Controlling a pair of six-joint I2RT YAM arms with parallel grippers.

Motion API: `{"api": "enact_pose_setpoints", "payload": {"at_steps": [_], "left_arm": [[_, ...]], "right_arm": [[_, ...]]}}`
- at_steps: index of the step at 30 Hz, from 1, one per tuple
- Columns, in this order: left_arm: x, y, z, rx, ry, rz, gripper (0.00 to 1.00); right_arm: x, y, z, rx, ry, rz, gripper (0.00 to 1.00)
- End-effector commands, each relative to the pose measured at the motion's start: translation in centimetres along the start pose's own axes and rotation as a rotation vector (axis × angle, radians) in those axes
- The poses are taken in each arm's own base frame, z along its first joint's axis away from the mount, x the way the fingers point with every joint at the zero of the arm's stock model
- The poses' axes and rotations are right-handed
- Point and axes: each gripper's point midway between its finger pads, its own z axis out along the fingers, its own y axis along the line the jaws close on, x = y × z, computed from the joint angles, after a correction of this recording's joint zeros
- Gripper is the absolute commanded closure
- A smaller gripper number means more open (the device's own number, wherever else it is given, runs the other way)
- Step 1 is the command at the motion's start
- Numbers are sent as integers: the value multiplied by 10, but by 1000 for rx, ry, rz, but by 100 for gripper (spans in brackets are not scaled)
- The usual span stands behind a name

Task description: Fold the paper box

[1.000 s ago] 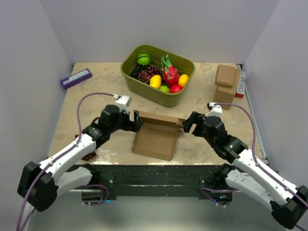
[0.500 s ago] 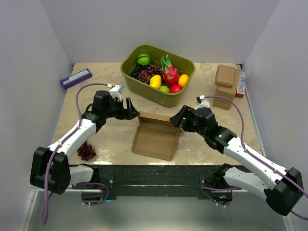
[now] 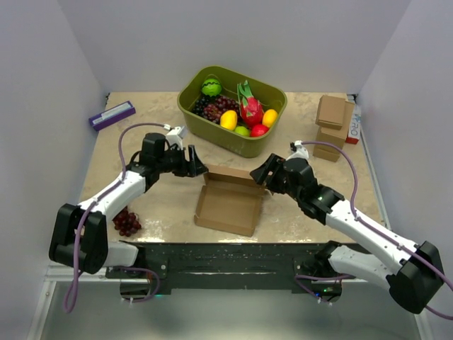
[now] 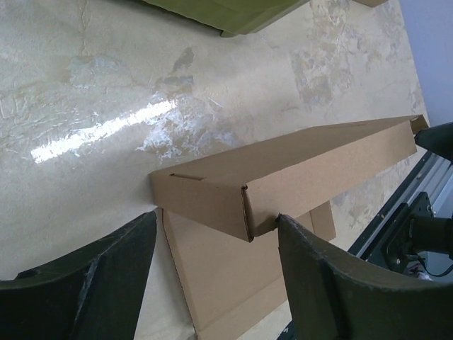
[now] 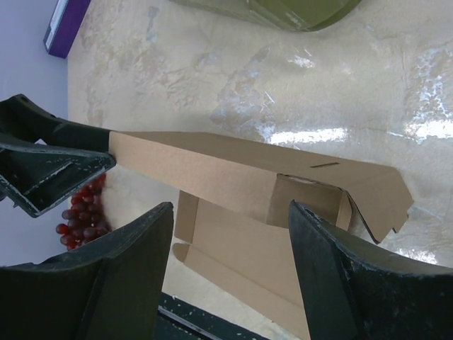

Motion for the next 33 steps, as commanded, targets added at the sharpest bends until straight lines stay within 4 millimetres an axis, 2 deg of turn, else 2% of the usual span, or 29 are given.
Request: {"api": "enact_pose_setpoints", "payload": {"at_steps": [1,4,6,14,20,26,33], "left_arm": [[-14,-7,1,42,-37,33,29],[-10,-7,2,50,-25,25,32],[-16,-11,4,71,-53,42,35],[-16,-12,8,97,-39,50,47],[-10,-14,9,115,-26,46,53],[-7,-17,10,127,-18,48,56],[-4,-18,10,129,-13,47,57]], "right_arm": [[-4,-10,6,37,-41,11,31],[0,-14,11,50,-33,7,31],[0,-15,12,50,-37,9,31],[-5,-11,16,17,-77,36,32],[1,-5,24,-26,-61,80,33],[9,0,30,-72,-33,136,35],[4,6,29,-132,-73,254,44]]}}
